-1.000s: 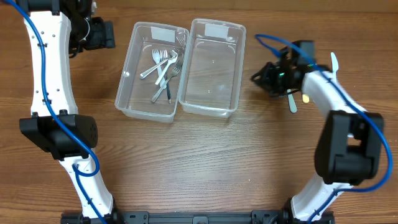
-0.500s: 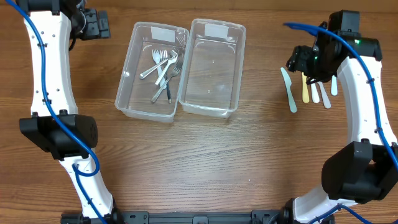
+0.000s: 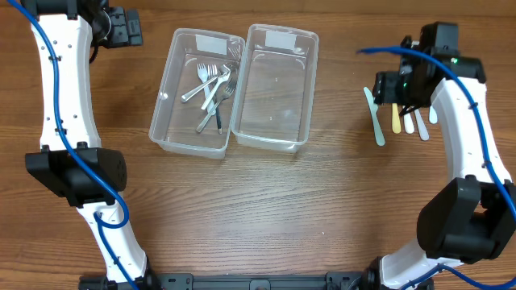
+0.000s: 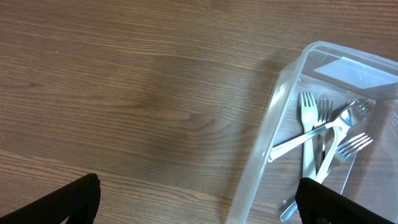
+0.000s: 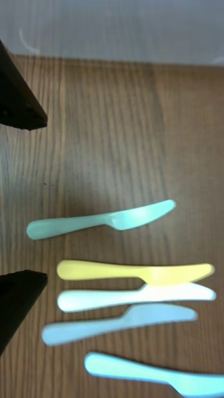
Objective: Pack container
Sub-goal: 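Lower the right gripper and grasp the light blue plastic knife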
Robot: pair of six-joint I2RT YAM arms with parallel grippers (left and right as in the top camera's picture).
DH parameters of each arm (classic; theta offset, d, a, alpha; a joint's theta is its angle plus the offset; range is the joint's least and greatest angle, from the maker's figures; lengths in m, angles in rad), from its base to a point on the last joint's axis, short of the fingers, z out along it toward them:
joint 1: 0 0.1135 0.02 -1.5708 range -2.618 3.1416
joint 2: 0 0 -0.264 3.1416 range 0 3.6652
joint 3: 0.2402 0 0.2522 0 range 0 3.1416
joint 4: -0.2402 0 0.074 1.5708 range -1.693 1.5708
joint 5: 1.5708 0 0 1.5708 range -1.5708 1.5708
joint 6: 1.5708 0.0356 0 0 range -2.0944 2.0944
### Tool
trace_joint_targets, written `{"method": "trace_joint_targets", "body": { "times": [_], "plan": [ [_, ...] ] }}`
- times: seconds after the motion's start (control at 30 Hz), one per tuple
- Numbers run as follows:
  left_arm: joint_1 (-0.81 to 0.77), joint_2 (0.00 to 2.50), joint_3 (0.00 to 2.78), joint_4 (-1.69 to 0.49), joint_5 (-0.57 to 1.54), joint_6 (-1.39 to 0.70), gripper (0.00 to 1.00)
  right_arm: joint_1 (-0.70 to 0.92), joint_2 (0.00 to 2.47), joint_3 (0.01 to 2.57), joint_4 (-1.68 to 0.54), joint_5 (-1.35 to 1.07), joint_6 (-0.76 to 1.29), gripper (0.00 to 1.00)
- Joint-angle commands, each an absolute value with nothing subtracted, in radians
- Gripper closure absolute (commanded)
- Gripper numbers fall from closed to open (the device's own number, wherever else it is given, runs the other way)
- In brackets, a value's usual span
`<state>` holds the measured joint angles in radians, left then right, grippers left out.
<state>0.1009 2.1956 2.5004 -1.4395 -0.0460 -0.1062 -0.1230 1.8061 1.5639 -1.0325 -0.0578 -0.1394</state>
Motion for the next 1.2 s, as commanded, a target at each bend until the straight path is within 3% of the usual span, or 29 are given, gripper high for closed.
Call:
{"method": "trace_joint_targets", "body": {
  "times": [0.0,0.53,1.17],
  "plan": [
    [0.109,2.196,2.509,-1.435,-0.052,-0.128,0.00,-0.142,1.810,1.509,-0.969,-0.055,-0.153,0.27],
    [0.109,2.196,2.509,-1.435,-0.052,-0.128,0.00,-0.236,1.954,1.493,-0.935,-0.241,-0.131,0.31],
    [0.109,2.196,2.509,-1.435,-0.052,-0.128,0.00,-0.175,2.052,1.493,-0.940,-0.137,-0.131,0.44]
  ]
}}
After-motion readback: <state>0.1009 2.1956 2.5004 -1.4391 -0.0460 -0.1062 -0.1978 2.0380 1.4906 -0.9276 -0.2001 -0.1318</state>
